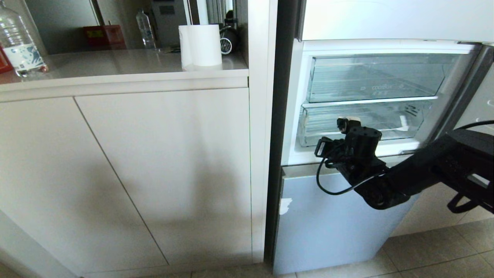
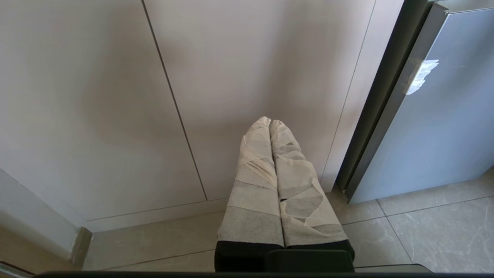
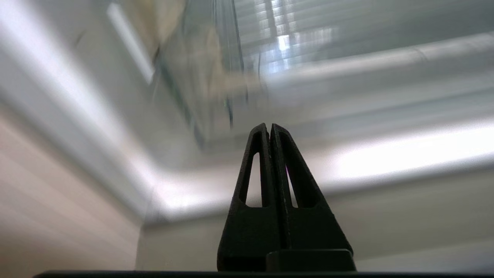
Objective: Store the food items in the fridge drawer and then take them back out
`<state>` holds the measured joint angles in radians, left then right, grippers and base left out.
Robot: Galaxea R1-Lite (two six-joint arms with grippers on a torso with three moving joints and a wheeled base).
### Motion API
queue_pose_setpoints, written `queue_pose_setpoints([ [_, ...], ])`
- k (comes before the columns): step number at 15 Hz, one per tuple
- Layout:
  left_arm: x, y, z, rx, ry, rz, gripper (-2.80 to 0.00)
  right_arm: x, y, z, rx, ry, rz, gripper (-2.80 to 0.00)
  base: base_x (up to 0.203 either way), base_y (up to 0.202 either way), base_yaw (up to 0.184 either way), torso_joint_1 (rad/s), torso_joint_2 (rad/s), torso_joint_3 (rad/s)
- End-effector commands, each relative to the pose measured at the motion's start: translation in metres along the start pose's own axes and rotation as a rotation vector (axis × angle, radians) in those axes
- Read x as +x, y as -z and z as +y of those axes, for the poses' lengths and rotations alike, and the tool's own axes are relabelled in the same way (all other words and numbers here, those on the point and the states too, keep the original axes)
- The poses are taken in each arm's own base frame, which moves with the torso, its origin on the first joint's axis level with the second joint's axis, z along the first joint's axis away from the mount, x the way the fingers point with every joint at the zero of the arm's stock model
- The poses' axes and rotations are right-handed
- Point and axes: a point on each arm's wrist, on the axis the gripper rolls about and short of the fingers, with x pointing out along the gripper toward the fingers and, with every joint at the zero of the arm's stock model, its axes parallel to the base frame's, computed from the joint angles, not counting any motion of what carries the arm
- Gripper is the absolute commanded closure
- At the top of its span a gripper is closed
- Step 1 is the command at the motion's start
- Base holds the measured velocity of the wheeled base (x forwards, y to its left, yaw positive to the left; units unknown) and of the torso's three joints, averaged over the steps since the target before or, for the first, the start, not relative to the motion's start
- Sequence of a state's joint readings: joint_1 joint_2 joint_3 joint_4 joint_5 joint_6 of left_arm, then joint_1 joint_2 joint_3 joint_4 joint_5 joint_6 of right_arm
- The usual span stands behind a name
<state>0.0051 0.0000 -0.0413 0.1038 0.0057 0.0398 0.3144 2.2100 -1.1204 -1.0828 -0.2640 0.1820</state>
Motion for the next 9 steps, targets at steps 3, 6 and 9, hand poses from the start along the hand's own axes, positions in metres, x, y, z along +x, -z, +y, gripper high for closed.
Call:
queue_pose_setpoints([
  [3,0.0,0.0,0.0,0.0,0.0,0.0,0.0,-0.141,-0.099,-0.015,0.044,-0.038,-0.103,0.0,0.0,0.0,0.0,0.0,0.0,0.0],
  [6,0.0,0.0,0.0,0.0,-0.002,0.0,0.0,-0.246,-0.127,-0.044,0.049,-0.028,-0.138,0.0,0.0,0.0,0.0,0.0,0.0,0.0],
  [9,0.0,0.0,0.0,0.0,-0.002,0.0,0.0,-0.316,-0.078,-0.087,-0.01,0.118,0.001,0.0,0.0,0.0,0.0,0.0,0.0,0.0],
])
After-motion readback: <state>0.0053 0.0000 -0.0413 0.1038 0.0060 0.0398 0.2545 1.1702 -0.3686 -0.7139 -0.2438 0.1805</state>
